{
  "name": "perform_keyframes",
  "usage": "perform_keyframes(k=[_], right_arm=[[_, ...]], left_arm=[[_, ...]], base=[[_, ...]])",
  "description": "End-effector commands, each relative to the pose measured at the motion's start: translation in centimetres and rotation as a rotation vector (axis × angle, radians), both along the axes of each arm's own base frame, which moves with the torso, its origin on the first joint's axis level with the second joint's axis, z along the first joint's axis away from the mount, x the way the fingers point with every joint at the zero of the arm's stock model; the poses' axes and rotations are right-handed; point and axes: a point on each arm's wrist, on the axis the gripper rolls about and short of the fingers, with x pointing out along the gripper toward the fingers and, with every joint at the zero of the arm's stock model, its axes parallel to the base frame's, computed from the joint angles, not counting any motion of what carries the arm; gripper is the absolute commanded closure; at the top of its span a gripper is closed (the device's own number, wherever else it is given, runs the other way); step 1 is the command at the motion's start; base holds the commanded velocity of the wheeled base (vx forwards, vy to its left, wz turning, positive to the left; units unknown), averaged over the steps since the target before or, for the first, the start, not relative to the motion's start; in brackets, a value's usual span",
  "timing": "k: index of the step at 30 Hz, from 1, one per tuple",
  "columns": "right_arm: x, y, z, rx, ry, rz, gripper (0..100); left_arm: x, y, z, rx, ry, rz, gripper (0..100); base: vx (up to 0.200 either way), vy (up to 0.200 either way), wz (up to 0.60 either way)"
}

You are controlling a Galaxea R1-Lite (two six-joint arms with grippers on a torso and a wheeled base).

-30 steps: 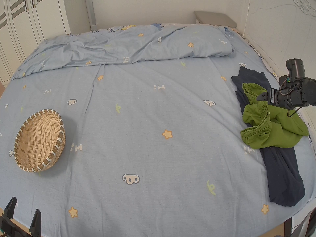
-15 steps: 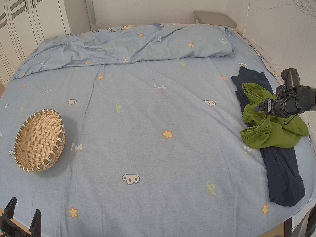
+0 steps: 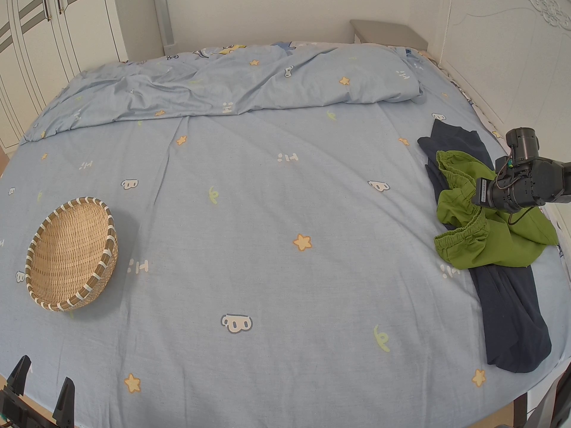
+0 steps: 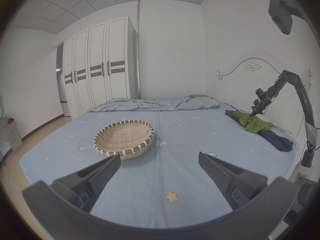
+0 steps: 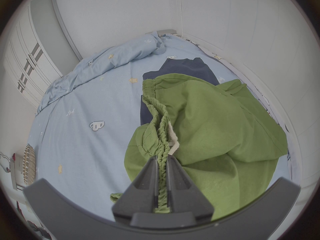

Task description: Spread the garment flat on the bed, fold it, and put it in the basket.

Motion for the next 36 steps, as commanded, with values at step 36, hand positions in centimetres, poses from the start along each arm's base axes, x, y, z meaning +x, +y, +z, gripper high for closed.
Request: perform_keyframes(k=[36], right_arm=[[-13.7, 15.8, 8.0, 0.187, -0.043, 0.535, 100]], left_arm=[[0.0, 0.0, -0.5, 0.0, 0.0, 0.001, 0]], base=[[0.0, 0.0, 0.0]])
